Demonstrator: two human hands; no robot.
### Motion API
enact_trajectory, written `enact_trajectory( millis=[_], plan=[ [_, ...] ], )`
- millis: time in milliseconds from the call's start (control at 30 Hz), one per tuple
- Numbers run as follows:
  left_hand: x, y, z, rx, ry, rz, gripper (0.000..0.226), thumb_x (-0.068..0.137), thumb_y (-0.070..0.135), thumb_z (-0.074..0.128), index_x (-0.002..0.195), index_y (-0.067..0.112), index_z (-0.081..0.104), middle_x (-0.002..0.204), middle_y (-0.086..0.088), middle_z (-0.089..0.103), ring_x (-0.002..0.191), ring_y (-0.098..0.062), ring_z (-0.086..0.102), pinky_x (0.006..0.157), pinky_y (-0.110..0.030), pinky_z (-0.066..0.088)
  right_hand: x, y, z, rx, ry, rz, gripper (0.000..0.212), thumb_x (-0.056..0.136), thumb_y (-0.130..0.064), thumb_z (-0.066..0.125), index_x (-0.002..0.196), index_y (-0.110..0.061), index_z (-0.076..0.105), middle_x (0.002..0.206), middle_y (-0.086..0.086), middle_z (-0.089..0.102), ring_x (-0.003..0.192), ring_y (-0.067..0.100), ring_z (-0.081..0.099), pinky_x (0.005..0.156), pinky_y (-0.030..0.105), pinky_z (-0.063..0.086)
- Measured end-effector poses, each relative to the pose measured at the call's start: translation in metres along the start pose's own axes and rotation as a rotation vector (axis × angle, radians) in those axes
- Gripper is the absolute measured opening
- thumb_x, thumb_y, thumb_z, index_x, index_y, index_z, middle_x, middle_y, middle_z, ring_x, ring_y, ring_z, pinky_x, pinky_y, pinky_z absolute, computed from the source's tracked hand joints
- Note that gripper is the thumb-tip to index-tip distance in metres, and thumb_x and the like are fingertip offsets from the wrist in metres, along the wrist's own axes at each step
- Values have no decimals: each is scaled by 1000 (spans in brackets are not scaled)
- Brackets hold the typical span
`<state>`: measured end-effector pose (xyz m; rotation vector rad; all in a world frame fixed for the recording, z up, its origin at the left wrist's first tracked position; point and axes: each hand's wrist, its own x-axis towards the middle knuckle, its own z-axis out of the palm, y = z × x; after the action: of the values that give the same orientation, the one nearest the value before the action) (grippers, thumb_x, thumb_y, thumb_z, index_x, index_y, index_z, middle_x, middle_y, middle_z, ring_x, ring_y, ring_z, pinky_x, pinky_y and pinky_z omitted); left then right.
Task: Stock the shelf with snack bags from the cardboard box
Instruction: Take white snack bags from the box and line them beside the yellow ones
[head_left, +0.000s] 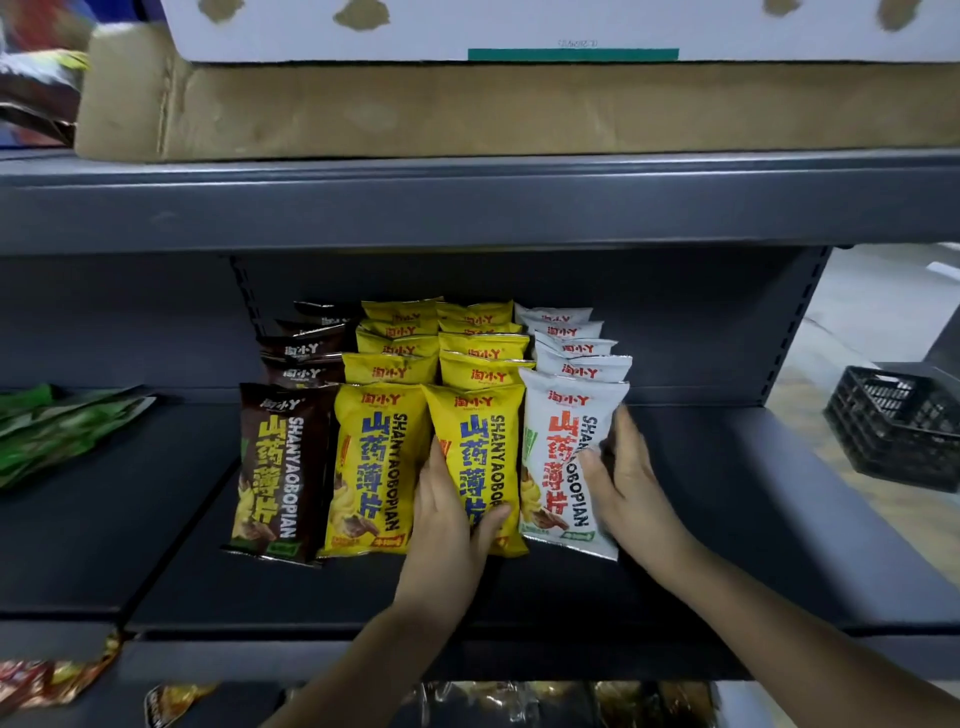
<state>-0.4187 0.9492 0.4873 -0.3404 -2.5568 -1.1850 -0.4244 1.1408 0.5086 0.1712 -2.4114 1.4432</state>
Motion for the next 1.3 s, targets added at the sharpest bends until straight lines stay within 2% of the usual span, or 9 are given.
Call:
enact_trajectory(
  millis=[133,233,567,767,867,967,1100,1200,1300],
  plan=[
    [-5,-15,-4,11,-168,12,129,73,40,76,131,42,-40,153,7,5,141,-21,25,112,-41,33,-17,-3,4,214,-101,70,57,92,-15,59,136,-32,26,126,-18,54,113,-12,53,96,16,47],
    [-6,-19,-3,29,-144,86,123,80,27,74,130,49,-36,153,9,5,142,-17,22,116,-37,26,-18,0,5,213,-155,85,67,89,-14,64,138,-29,22,128,-18,53,111,-13,53,85,4,44],
    [-2,-4,0,115,-127,10,113,84,26,68,137,30,-31,147,-1,17,140,-18,19,113,-28,20,-2,7,0,2,-138,76,46,88,-38,62,128,-38,39,127,-9,51,122,7,48,105,39,42],
    [-16,1,-5,231,-137,-27,103,89,37,60,146,8,-20,153,-9,12,145,-21,12,115,-26,16,-13,-1,-6,75,-160,184,35,92,-27,60,120,-37,42,114,-22,59,102,-14,57,85,10,48],
    [-29,-8,-14,317,-42,117,86,85,27,67,148,0,15,142,-18,39,133,-31,41,102,-32,41,-16,-5,-18,49,-179,255,30,91,-37,59,118,-29,50,102,-18,64,90,-14,58,69,6,44],
    [-34,-20,-32,371,113,318,54,86,20,59,135,4,41,124,-15,53,114,-30,55,86,-38,54,-14,-7,-31,11,-176,263,33,89,-42,59,117,-25,57,113,-14,65,99,-7,59,84,15,47],
    [-31,-41,-61,525,221,377,49,89,29,48,129,1,43,128,-21,50,122,-33,46,99,-46,46,-14,-11,-44,-67,-98,284,74,74,-69,59,127,-18,51,123,-5,62,110,9,60,96,41,50],
    [-27,-51,-77,624,191,252,70,94,56,28,138,3,37,138,-23,43,130,-39,41,103,-47,40,-13,-19,-42,13,-97,269,39,89,-38,62,122,-22,48,122,-6,59,106,5,57,90,26,48],
    [-25,-49,-80,652,112,274,75,89,64,28,144,13,32,147,-16,37,137,-34,31,105,-47,34,-9,-30,-29,5,-136,204,36,91,-21,63,122,-20,45,109,-17,57,96,-9,52,76,5,45]
  ],
)
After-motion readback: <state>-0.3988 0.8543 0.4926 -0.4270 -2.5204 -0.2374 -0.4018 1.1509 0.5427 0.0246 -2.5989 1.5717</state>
